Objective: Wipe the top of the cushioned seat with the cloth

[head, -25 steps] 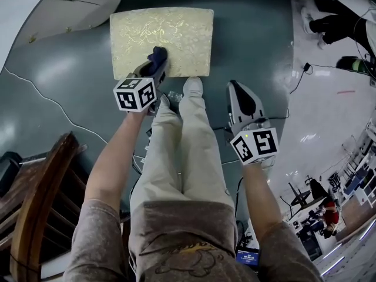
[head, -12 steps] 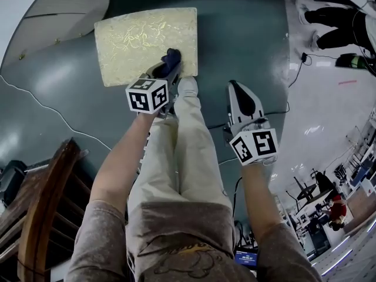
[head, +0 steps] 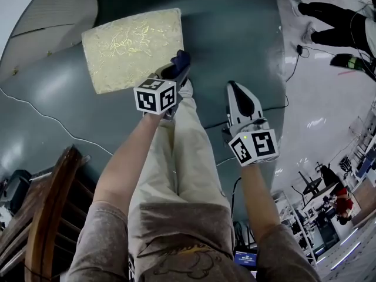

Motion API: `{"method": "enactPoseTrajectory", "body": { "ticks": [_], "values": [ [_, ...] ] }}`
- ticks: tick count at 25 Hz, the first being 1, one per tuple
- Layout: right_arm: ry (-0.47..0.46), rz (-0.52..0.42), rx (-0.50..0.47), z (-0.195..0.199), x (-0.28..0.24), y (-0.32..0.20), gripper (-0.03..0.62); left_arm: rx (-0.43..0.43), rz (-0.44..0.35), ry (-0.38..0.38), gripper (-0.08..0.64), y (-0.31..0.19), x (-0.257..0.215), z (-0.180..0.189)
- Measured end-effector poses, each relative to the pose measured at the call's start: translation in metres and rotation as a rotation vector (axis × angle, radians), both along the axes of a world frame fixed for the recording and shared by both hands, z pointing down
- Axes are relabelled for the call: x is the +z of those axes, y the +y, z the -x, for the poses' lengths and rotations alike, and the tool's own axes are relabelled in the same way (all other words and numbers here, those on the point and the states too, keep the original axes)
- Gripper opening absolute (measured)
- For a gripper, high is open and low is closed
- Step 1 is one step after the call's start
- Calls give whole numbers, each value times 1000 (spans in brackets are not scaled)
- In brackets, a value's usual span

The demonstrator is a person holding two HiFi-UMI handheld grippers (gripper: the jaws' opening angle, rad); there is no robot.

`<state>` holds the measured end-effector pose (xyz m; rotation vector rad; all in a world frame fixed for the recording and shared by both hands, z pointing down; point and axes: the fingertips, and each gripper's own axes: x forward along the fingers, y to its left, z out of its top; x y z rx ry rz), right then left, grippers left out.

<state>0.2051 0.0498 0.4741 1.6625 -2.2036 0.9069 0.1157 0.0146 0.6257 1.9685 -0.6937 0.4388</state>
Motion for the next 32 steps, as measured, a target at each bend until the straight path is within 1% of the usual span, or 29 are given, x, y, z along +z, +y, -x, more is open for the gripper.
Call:
{"method": "enactPoseTrajectory", "body": {
  "ticks": [4,7,10,13,15,18,23,26,28,32],
  "values": [
    [2,-9,9,-7,-5,3,6,13,-7,40,98,2,-22,-18],
    [-3,-24,11,-5,-14,2,6,32,-38,69,98,0,-48,-23],
    [-7,-43,3,1,-36,1,6,48,-90,91,98,-4,-90,-18],
    [-8,-63,-7,9,-67,-5,6,49,-146,100,98,-14,-138,-2],
    [-9,-87,-13,16,-88,-11,6,50,-195,99,98,-20,-172,10],
    [-18,-128,-33,30,-121,-18,6,59,-293,81,98,-26,-225,31],
    [-69,-189,-60,54,-182,-34,6,57,-433,66,98,-35,-321,59],
    [-81,-245,-97,71,-225,-40,6,60,-525,52,98,-37,-377,76],
    [-83,-289,-134,80,-255,-45,6,48,-580,56,98,-38,-415,83],
    [-113,-333,-189,98,-303,-42,6,-1,-659,67,98,-30,-482,104]
  ]
}}
